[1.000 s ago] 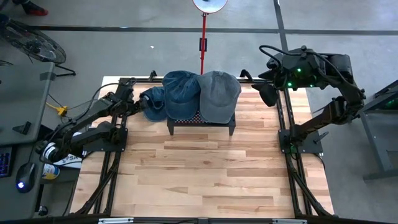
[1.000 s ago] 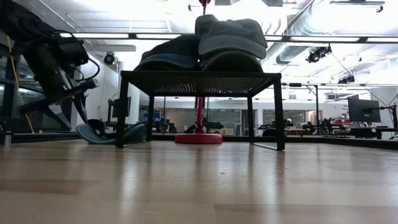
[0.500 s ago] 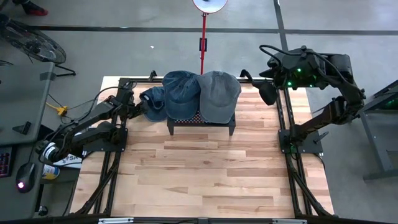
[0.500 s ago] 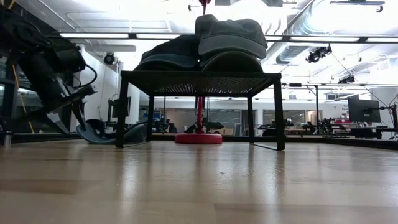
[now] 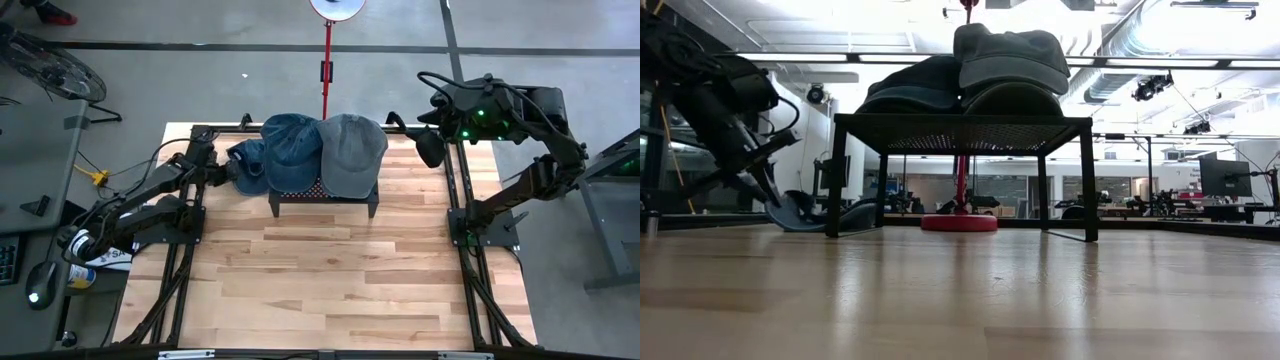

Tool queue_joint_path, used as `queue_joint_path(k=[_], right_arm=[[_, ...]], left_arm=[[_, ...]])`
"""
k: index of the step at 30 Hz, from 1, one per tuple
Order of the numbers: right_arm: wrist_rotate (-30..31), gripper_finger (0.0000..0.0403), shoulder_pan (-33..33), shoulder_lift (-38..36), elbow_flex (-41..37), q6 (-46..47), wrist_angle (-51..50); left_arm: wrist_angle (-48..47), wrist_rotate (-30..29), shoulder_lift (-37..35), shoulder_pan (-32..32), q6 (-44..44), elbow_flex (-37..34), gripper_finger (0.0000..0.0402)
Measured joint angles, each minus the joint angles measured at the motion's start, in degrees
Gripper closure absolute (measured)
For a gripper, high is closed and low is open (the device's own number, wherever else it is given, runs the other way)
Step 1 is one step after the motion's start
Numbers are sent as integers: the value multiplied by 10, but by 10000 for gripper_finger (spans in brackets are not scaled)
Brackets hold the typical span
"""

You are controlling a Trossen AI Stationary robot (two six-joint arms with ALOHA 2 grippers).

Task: Pick & Place hat
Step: Stack the black cap on the black cap

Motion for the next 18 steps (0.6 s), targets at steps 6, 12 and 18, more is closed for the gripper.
queue_joint_path(k=[6, 12, 18], right_arm=[[-2, 160, 0, 0, 0, 4, 0], [-9, 160, 0, 0, 0, 8, 0], [-13, 160, 0, 0, 0, 11, 0]], left_arm=[[6, 9, -20, 0, 8, 0, 392], [-46, -20, -75, 0, 25, 35, 394], [-146, -90, -131, 0, 70, 131, 394]])
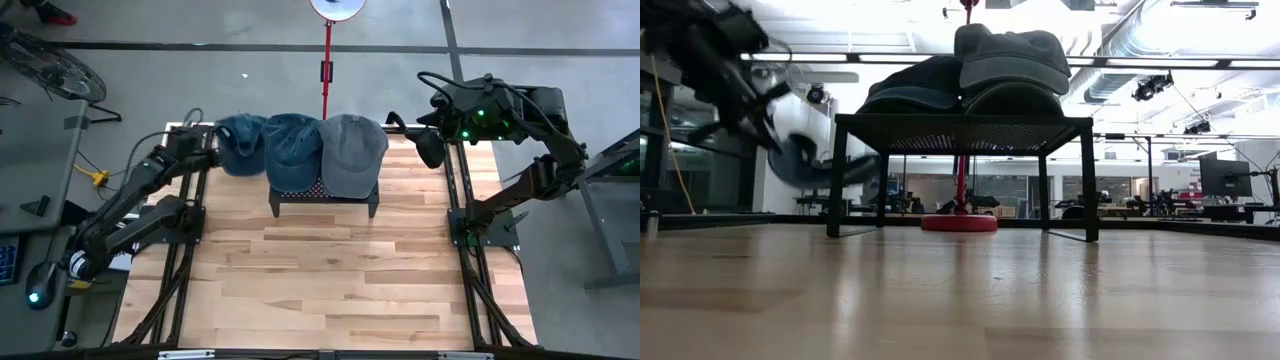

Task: Pick & Place hat
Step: Stack the black cap on the black cap

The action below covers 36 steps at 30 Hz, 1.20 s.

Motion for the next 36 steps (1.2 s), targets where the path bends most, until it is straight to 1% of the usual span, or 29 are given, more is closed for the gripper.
queue_joint_path(k=[5, 8, 13, 16, 19, 21, 23, 26, 29, 36], right_arm=[[0, 160, 0, 0, 0, 2, 0], [-2, 160, 0, 0, 0, 2, 0], [-5, 160, 0, 0, 0, 2, 6], [-16, 160, 0, 0, 0, -3, 24], [-35, 160, 0, 0, 0, -18, 42], [-46, 160, 0, 0, 0, -30, 54], [-56, 160, 0, 0, 0, -46, 66], [-76, 160, 0, 0, 0, -70, 87], [-102, 160, 0, 0, 0, -96, 112], [-164, 160, 1, 0, 0, -166, 169]], left_arm=[[-78, -76, -21, 0, 58, 99, 394], [-110, -100, -27, 0, 85, 157, 394], [-131, -101, -27, 0, 118, 241, 394], [-130, -74, -27, 0, 140, 283, 394], [-120, -9, -27, 0, 168, 318, 394], [-100, 54, -27, 0, 185, 334, 394], [-74, 130, -27, 0, 194, 346, 394], [-36, 223, -26, 0, 186, 352, 394], [-17, 289, -21, 0, 172, 352, 394], [-8, 441, 12, 0, 159, 352, 394]])
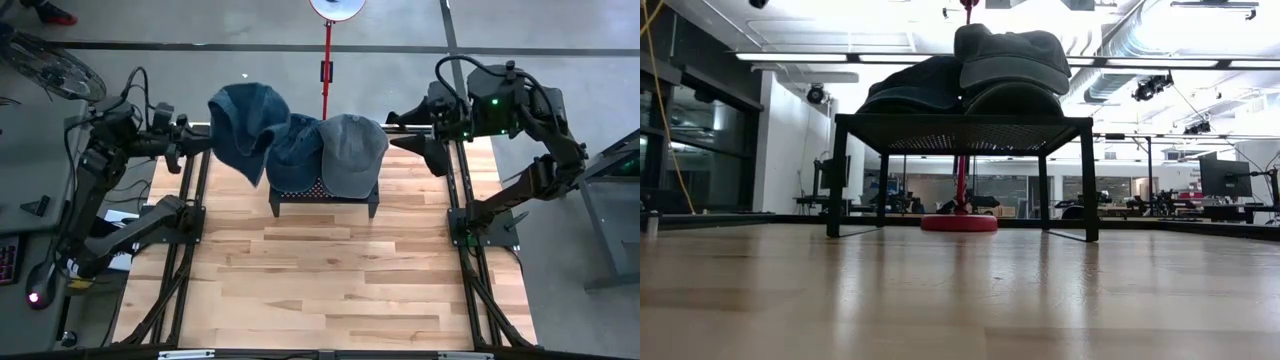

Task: Pick & Place hat
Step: Stack the black cap on the black cap

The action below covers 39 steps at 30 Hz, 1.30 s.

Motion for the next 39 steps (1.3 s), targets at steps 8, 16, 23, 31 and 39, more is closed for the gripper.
queue_joint_path(k=[8, 16, 23, 31, 39], right_arm=[[-2, 160, 63, 33, 0, -156, 74], [76, 160, 119, 84, 0, -335, 165], [177, 160, 137, 105, -1, -447, 230], [140, 160, 138, 106, -1, -451, 268], [55, 160, 151, 106, -1, -439, 270]], left_arm=[[82, 167, 35, 0, -39, 0, 394], [116, 246, 61, -4, -77, 0, 394], [126, 246, 91, -92, -88, 0, 394], [217, 189, 151, -261, -92, -1, 394], [382, 199, 235, -403, -133, -1, 388]])
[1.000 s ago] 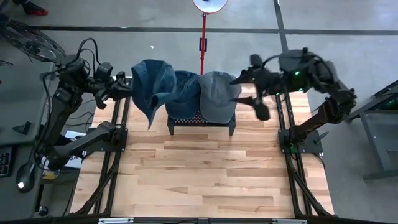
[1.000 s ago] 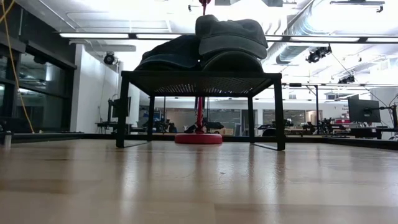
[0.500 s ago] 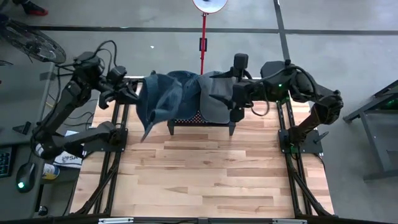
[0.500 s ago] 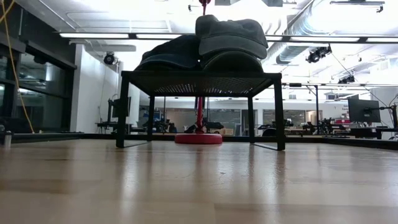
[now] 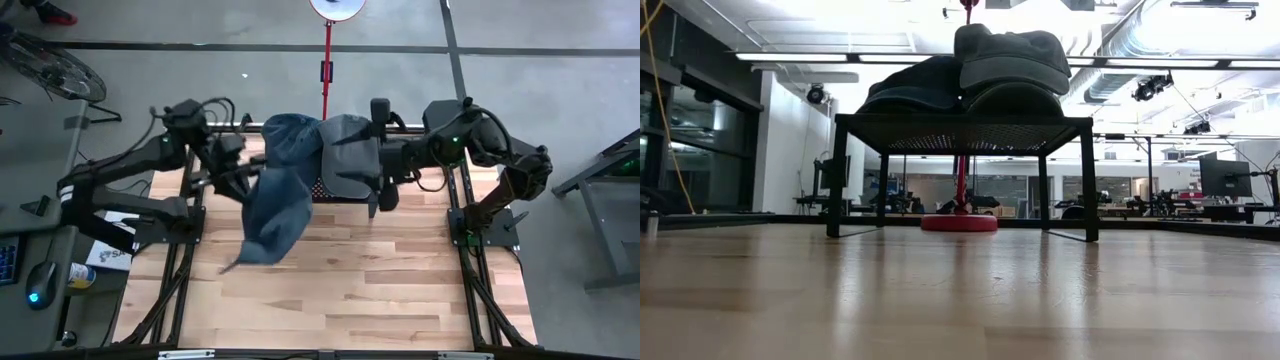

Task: Pick & Place hat
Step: Stack the black cap on the black cap

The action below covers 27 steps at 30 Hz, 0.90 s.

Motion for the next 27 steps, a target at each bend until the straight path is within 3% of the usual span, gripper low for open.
queue_joint_path(k=[12, 21, 27], right_arm=[[-47, 160, 78, 13, 0, -47, 6], [-49, 160, 128, 43, 0, -85, -14], [-33, 160, 145, 48, 0, -103, -13]], left_arm=[[150, 7, 119, -118, -31, 0, 393], [296, 2, 177, -129, -105, 0, 392], [298, -11, 177, -129, -108, 0, 392]])
